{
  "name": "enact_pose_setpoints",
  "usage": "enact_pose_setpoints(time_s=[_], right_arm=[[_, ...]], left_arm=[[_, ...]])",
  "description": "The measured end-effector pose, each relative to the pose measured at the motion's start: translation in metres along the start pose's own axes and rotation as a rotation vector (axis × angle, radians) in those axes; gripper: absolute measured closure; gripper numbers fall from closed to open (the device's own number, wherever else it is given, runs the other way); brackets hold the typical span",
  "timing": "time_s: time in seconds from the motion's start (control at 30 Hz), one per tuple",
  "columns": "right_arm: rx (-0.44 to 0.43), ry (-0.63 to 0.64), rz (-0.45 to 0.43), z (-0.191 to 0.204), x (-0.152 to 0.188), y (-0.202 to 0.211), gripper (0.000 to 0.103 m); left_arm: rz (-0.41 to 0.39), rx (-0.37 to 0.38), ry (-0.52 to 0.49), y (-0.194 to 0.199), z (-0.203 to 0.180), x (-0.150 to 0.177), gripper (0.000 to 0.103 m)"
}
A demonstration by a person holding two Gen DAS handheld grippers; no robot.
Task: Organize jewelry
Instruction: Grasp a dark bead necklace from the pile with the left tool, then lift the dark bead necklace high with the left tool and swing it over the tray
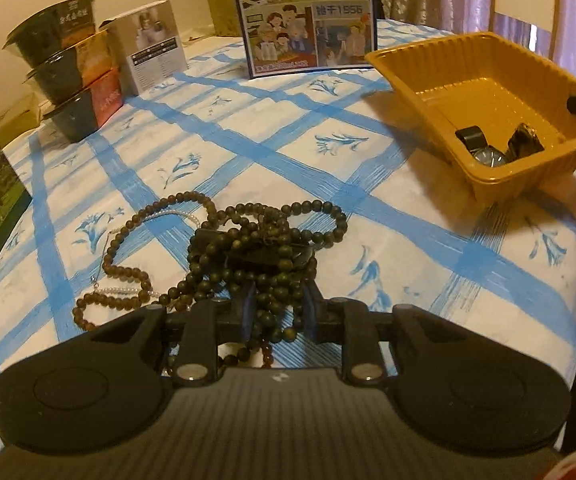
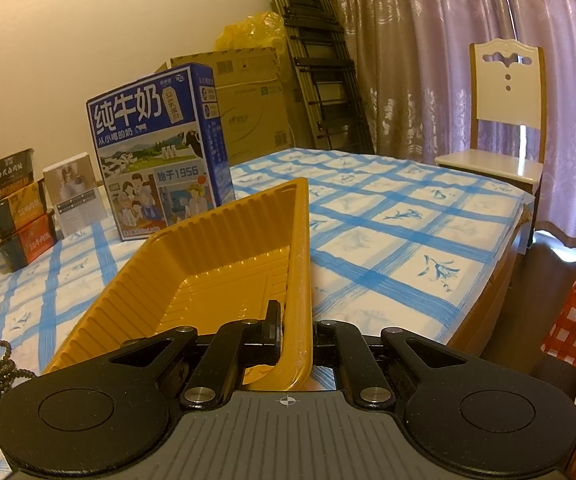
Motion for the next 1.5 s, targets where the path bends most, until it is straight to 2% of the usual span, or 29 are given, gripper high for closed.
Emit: enact_pose_setpoints(time_s=[0.07, 0.17, 0.33, 0.7, 1.0, 1.17, 1.5], right_arm=[[0.000, -0.001, 0.000, 0.000, 0.000, 0.000, 0.096], [-0.001, -0.003, 0.000, 0.001, 0.000, 0.000, 0.096], [-0.003, 0.002, 0.000, 0.002, -0.002, -0.001, 0.096], [-0.011, 0.005, -0.002, 0.003, -0.006, -0.002, 0.096], [-0.012, 0.008, -0.004, 0.004, -0.007, -0.003, 0.096], [-0.012, 0.009, -0.006, 0.004, -0.009, -0.003, 0.096], [-0.013, 0.008, -0.005, 0.005, -0.009, -0.004, 0.096]], left_arm=[[0.006, 0.018, -0.022, 0.000, 0.001, -0.001, 0.096], [0.002, 0.041, -0.014, 0.007, 0.007, -0.007, 0.096], [-0.059, 0.064, 0.027, 0.044, 0.036, -0.034, 0.096], [-0.272, 0.032, 0.046, 0.183, 0.104, -0.133, 0.096], [-0.373, 0.011, 0.059, 0.259, 0.125, -0.176, 0.096], [-0.423, -0.001, 0.069, 0.290, 0.132, -0.193, 0.096], [-0.512, -0.073, 0.060, 0.341, 0.138, -0.227, 0.096]])
Point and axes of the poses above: each gripper's, at about its wrist camera, not at the fingertips, and y roughly against the way its jaws point, z to its left, x to its underside, the point moved 9 cm from there along -y, roughly the way its jaws point, and after that the axes turned 12 degrees about z, right-handed, at the moved point
